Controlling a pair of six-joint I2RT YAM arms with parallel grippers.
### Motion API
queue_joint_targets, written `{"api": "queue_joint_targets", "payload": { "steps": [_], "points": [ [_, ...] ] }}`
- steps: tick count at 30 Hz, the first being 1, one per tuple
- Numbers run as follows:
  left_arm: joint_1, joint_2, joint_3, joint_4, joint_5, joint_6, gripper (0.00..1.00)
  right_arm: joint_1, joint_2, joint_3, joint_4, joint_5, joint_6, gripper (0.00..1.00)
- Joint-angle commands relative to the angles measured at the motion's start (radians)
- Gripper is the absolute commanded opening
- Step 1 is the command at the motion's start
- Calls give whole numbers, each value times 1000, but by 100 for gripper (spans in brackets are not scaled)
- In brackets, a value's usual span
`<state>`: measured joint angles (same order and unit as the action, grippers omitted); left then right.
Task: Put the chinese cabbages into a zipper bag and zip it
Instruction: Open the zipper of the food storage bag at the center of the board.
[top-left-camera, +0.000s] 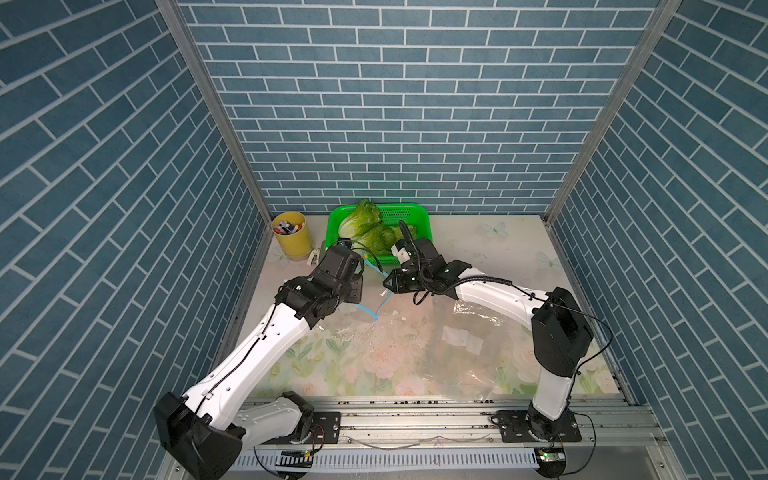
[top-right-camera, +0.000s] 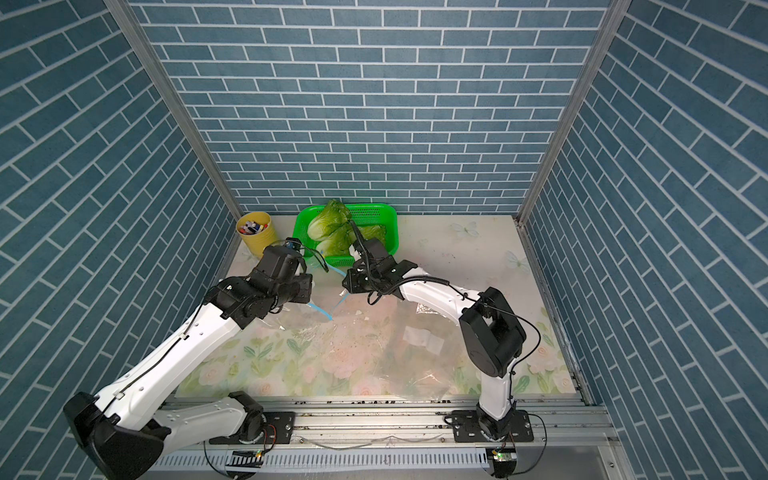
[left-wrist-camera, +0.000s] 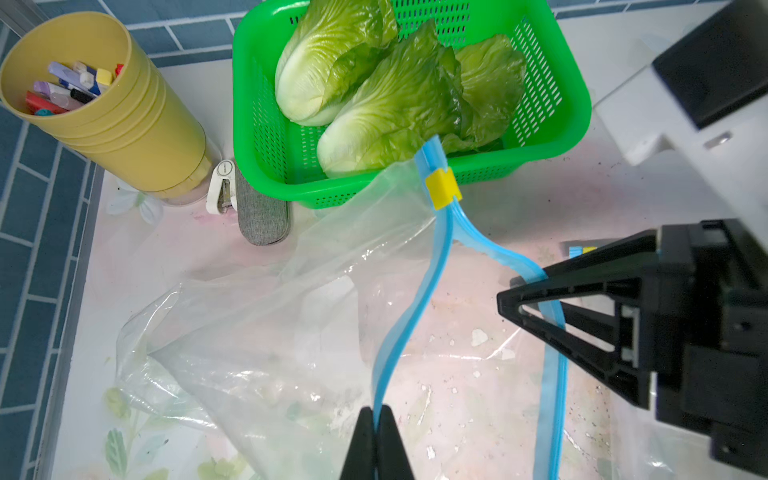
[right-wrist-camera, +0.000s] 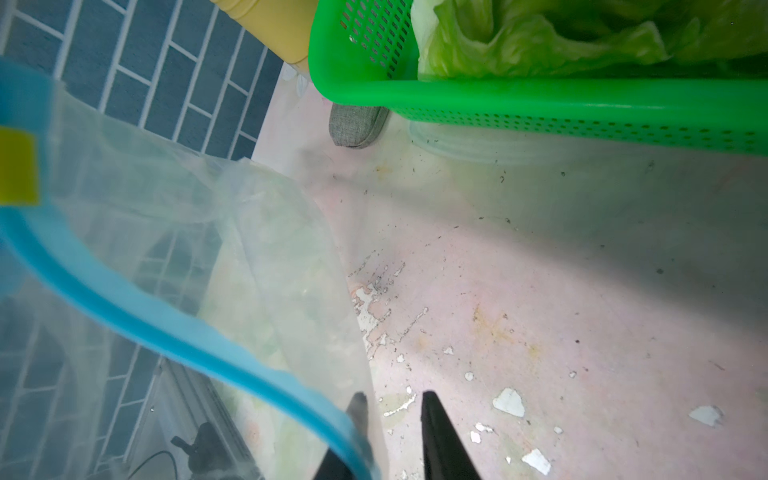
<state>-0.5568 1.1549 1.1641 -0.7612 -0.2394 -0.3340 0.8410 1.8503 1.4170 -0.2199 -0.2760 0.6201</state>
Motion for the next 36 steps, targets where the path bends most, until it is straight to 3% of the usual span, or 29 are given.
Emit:
{"api": "queue_joint_targets", "payload": {
  "steps": [1, 9, 20, 25, 36],
  "points": [
    [0, -24, -15, 62, -9, -6, 0, -2, -28, -19, -17, 38, -27, 28],
    [6, -101, -70, 78, -40, 15, 0, -17, -28, -34, -41, 52, -23, 31],
    [15, -83, -40, 49, -17, 57, 0, -19, -66, -58, -6, 71, -17, 34],
    [15, -52, -24, 50, 29, 73, 0, -19, -73, -40, 8, 31, -25, 38],
    [14, 14, -9, 43, 11, 83, 0, -19, -128, 5, 19, -58, -51, 46]
  ]
}}
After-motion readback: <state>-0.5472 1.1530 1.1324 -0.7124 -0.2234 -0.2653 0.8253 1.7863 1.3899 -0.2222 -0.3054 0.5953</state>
